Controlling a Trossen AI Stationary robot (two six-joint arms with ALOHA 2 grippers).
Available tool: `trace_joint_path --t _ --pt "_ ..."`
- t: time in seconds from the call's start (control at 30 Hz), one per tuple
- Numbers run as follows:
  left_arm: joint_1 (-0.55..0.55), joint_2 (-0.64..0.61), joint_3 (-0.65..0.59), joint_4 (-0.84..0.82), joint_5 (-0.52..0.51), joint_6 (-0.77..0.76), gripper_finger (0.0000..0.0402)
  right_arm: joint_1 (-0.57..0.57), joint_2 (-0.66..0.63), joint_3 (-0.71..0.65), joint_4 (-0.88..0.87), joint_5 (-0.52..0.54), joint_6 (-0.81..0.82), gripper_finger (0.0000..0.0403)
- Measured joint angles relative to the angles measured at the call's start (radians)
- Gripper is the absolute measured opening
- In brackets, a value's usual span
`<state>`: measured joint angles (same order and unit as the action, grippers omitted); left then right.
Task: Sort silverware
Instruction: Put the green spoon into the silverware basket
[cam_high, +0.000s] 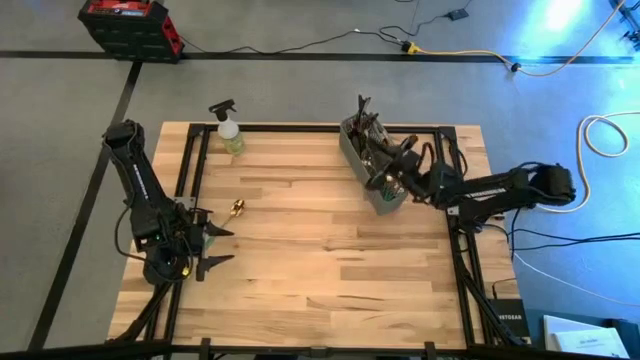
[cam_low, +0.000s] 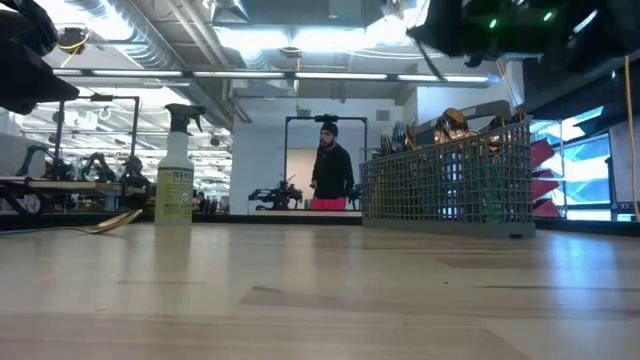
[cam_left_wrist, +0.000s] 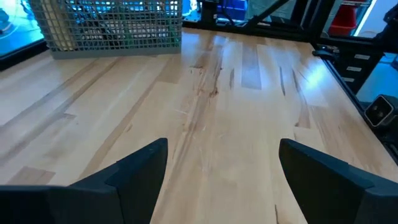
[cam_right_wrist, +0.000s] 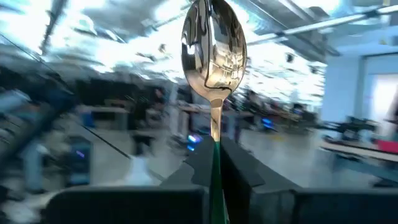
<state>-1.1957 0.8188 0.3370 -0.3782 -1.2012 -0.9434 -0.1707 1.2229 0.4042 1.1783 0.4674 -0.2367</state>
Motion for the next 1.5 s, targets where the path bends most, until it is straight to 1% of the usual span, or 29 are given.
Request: trace_joint_path --t 0.07,0.13,0.23,0.33,0.37,0.43,0.47,0.53,0.57,0.6,0.67,0.73,0.77,0.83,0.93,1.0,1.03,1.07,1.17,1.27,1.37,1.5 --pt "0.000 0.000 0.000 0.000 0.007 0.001 0.0294 -0.057 0.023 0.000 -0.008 -0.009 0.018 0.0000" --pt "0.001 0.000 -0.001 0.001 -0.005 0.001 0.0294 -0.093 0.040 0.000 -0.007 -0.050 0.062 0.0000" --pt "0.049 0.000 -0.008 -0.002 -0.092 0.008 0.0294 -0.104 0.047 0.000 -0.002 -0.132 0.098 0.0000" --pt "0.187 -0.001 -0.009 0.021 -0.096 0.119 0.0293 -0.094 0.049 0.000 -0.012 -0.153 0.105 0.0000" --pt "0.246 -0.001 -0.011 0.062 -0.097 0.185 0.0293 -0.089 0.049 0.000 -0.014 -0.149 0.102 0.0000" --pt "0.378 -0.001 -0.011 0.232 -0.081 0.385 0.0287 -0.081 0.049 0.000 -0.017 -0.144 0.100 0.0000" --pt "0.452 -0.001 -0.011 0.347 -0.027 0.520 0.0282 -0.078 0.049 0.000 -0.018 -0.144 0.099 0.0000" --pt "0.613 0.006 -0.011 0.614 0.182 0.784 0.0272 -0.078 0.049 0.000 -0.019 -0.143 0.098 0.0000" --pt "0.689 0.017 -0.010 0.744 0.279 0.883 0.0265 -0.078 0.049 0.000 -0.020 -0.143 0.098 0.0000" --pt "0.759 0.030 -0.010 0.854 0.348 0.956 0.0257 -0.078 0.049 0.000 -0.022 -0.141 0.098 0.0000" --pt "0.892 0.055 -0.010 1.031 0.454 1.072 0.0237 -0.077 0.049 0.000 -0.023 -0.137 0.098 0.0000" --pt "1.025 0.085 -0.010 1.155 0.597 1.122 0.0212 -0.067 0.049 0.000 -0.030 -0.137 0.098 0.0000" --pt "1.092 0.102 -0.009 1.200 0.676 1.123 0.0196 -0.063 0.049 0.000 -0.031 -0.132 0.097 0.0000" --pt "1.222 0.149 0.007 1.253 0.798 1.105 0.0160 -0.062 0.049 0.000 -0.034 -0.129 0.094 0.0000" --pt "1.393 0.257 0.087 1.291 0.958 1.045 0.0094 -0.063 0.049 0.000 -0.050 -0.116 0.094 0.0000" --pt "1.470 0.363 0.172 1.309 1.037 1.015 0.0047 -0.063 0.049 0.000 -0.052 -0.112 0.094 0.0000" --pt "1.497 0.419 0.224 1.312 1.057 1.010 0.0025 -0.063 0.049 0.000 -0.052 -0.112 0.094 0.0000" --pt "1.514 0.479 0.278 1.310 1.071 1.009 0.0013 -0.063 0.049 0.000 -0.052 -0.111 0.094 0.0000" --pt "1.530 0.653 0.453 1.306 1.087 1.044 0.0003 -0.063 0.049 0.000 -0.052 -0.111 0.094 0.0000" --pt "1.524 0.799 0.619 1.312 1.045 1.096 0.0001 -0.065 0.049 0.000 -0.052 -0.110 0.094 0.0000" --pt "1.525 0.902 0.752 1.292 0.981 1.106 0.0000 -0.065 0.049 0.000 -0.053 -0.110 0.093 0.0000" --pt "1.527 0.979 0.871 1.222 0.934 1.102 0.0000 -0.065 0.049 0.000 -0.056 -0.101 0.093 0.0000"
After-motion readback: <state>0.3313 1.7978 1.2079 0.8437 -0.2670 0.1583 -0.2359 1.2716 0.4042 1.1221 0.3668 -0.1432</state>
